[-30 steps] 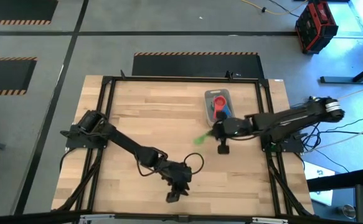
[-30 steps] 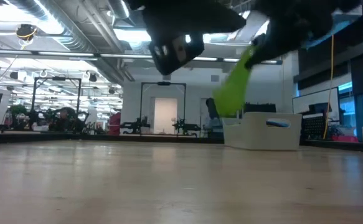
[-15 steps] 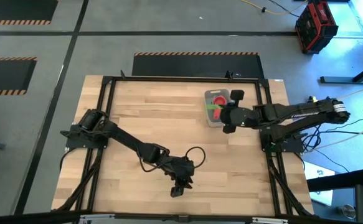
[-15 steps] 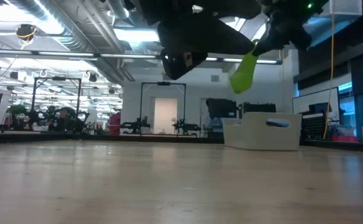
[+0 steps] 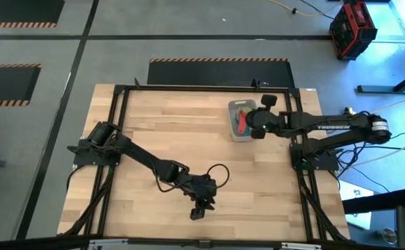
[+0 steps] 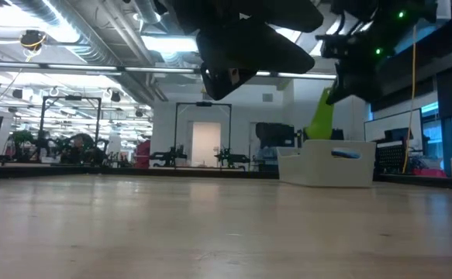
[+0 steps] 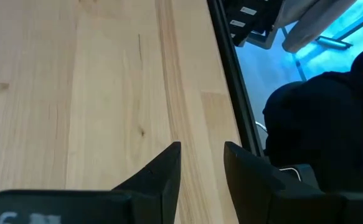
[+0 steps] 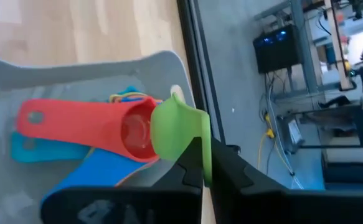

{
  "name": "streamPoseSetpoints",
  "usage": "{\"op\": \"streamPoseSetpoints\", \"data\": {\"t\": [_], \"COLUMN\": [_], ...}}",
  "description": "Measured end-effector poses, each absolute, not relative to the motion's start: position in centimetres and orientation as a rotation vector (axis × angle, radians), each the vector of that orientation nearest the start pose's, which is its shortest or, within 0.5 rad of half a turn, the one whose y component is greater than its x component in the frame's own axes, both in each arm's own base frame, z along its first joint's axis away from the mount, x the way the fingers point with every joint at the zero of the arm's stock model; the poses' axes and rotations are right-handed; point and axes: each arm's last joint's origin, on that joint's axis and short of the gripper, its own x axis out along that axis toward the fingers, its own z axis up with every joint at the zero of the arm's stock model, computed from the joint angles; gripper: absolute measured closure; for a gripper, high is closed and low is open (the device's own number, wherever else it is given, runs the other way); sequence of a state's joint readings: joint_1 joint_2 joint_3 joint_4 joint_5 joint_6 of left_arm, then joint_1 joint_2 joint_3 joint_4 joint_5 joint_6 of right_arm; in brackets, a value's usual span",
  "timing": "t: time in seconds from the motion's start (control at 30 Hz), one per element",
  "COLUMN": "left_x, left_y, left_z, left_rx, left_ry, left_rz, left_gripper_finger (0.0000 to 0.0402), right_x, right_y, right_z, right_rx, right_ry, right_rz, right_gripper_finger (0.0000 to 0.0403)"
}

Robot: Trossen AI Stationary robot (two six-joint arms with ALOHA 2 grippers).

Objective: Nest measuring cups in basket
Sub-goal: Stack the green measuring cup on top of the red measuring cup in the grey bin

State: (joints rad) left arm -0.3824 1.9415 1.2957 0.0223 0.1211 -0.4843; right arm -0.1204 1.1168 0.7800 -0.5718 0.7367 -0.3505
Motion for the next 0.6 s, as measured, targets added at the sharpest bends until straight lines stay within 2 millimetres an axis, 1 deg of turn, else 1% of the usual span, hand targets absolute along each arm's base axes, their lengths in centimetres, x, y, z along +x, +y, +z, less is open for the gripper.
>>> {"op": "streamPoseSetpoints", "data": {"t": [0.1,0.2,0.6], "left_x": [39.37,39.37,39.36], "left_y": [-16.21,-16.21,-16.2], "left_z": [19.37,19.34,19.33], "left_rx": [-0.376,-0.376,-0.376], "left_ry": [0.727,0.729,0.731], "left_rz": [-0.324,-0.323,-0.322], "left_gripper_finger": [0.0287,0.0287,0.0287], "right_x": [20.5,20.47,20.54], "right_y": [-5.07,-5.53,-5.61], "right_z": [23.99,23.86,23.79], "right_rx": [-0.611,-0.599,-0.566], "right_ry": [1.043,1.038,1.027], "right_rz": [-0.654,-0.664,-0.618], "right_gripper_finger": [0.039,0.039,0.0389]}}
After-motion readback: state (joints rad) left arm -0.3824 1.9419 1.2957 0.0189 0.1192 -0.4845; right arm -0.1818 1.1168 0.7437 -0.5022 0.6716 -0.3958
